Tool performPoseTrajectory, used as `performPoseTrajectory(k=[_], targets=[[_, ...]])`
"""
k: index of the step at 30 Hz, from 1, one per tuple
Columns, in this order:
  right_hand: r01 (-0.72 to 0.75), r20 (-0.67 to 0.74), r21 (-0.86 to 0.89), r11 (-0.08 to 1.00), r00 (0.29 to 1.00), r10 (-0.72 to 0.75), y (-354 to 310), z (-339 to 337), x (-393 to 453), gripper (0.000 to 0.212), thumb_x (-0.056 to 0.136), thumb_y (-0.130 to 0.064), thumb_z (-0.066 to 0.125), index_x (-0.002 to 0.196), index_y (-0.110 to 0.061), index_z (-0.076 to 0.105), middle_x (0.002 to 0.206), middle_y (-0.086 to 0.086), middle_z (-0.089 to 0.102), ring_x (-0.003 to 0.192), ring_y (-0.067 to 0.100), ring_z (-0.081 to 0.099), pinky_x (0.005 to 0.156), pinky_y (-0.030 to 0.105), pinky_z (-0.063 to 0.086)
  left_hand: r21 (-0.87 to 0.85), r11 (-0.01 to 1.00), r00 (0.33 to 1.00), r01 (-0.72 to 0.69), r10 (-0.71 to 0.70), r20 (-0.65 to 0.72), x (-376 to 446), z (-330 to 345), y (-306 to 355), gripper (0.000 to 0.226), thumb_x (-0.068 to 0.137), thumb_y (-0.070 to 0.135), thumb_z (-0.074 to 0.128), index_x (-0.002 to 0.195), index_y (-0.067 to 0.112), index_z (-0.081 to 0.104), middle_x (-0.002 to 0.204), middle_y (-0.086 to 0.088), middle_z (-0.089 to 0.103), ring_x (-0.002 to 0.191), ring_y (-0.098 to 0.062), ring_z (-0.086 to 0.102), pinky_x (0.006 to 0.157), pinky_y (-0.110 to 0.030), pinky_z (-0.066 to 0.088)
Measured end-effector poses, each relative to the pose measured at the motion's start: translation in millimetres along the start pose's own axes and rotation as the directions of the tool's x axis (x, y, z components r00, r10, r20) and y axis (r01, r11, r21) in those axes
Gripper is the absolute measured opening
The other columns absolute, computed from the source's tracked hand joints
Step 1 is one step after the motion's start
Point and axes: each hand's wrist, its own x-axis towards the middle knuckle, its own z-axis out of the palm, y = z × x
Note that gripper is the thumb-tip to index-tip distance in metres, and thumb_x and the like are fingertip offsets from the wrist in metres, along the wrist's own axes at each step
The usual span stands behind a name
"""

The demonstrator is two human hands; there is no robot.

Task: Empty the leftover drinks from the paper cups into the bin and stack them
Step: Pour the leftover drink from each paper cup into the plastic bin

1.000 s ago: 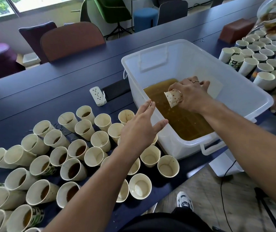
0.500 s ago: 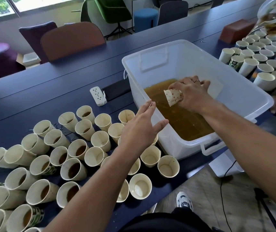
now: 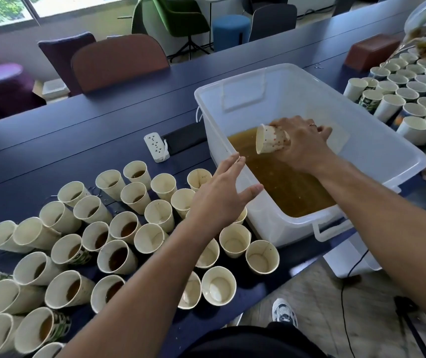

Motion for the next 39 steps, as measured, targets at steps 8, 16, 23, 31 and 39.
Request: performPoseTrajectory(k=[8, 16, 23, 31, 39], targets=[[0.077, -0.123, 0.329, 0.941, 0.992, -0.038, -59.9, -36.1, -14.3, 0.069, 0.085, -0.040, 0.077, 0.141, -0.028, 0.039, 0.141, 0.002, 0.053, 0.130, 0.025, 0.047, 0.109, 0.050, 0.024, -0.333, 0.943, 0.997, 0.018, -0.040, -0.059, -28.1, -68.6, -35.2, 0.036, 0.096, 0.027, 0.069, 0.132, 0.023, 0.064, 0.108, 0.008, 0.071, 0.089, -0.011, 0.067, 0.076, -0.022, 0.049], [0.300, -0.079, 0.544, 0.784, 0.948, -0.308, -166.9, -18.7, -37.5, 0.076, 0.072, -0.053, 0.077, 0.135, -0.026, 0.043, 0.125, -0.015, 0.055, 0.117, 0.013, 0.053, 0.101, 0.057, 0.043, -0.549, 0.835, 0.903, 0.030, -0.259, -0.344, -86.0, -139.5, -55.8, 0.022, 0.102, 0.033, 0.057, 0.116, 0.021, 0.069, 0.092, 0.002, 0.078, 0.073, -0.017, 0.072, 0.063, -0.022, 0.055], [0.319, 0.047, 0.637, 0.701, 0.892, -0.449, -215.8, 37.7, -68.0, 0.072, 0.072, -0.052, 0.082, 0.130, -0.038, 0.042, 0.121, -0.023, 0.053, 0.114, 0.008, 0.054, 0.099, 0.047, 0.048, -0.525, 0.829, 0.836, 0.193, -0.419, -0.354, -127.6, -132.9, -104.1, 0.010, 0.092, 0.018, 0.073, 0.102, 0.020, 0.072, 0.074, 0.000, 0.074, 0.060, -0.012, 0.066, 0.058, -0.020, 0.051], [0.087, 0.384, 0.774, 0.627, 0.724, -0.574, -224.9, 80.6, -95.9, 0.058, 0.076, -0.066, 0.066, 0.127, -0.044, 0.051, 0.128, -0.015, 0.057, 0.119, 0.002, 0.052, 0.095, 0.027, 0.046, -0.436, 0.802, 0.787, 0.409, -0.551, -0.276, -163.9, -94.6, -155.3, 0.013, 0.073, 0.034, 0.077, 0.085, 0.031, 0.072, 0.071, 0.007, 0.073, 0.069, -0.014, 0.067, 0.079, -0.039, 0.058], [0.099, 0.341, 0.709, 0.698, 0.818, -0.462, -237.1, 99.3, -98.1, 0.017, 0.091, -0.036, 0.070, 0.102, -0.025, 0.076, 0.089, -0.008, 0.069, 0.080, 0.007, 0.064, 0.067, 0.020, 0.052, -0.462, 0.771, 0.795, 0.439, -0.573, -0.200, -173.8, -75.7, -166.1, 0.005, 0.089, 0.018, 0.075, 0.088, 0.023, 0.073, 0.068, 0.005, 0.071, 0.055, -0.001, 0.060, 0.062, -0.017, 0.052]])
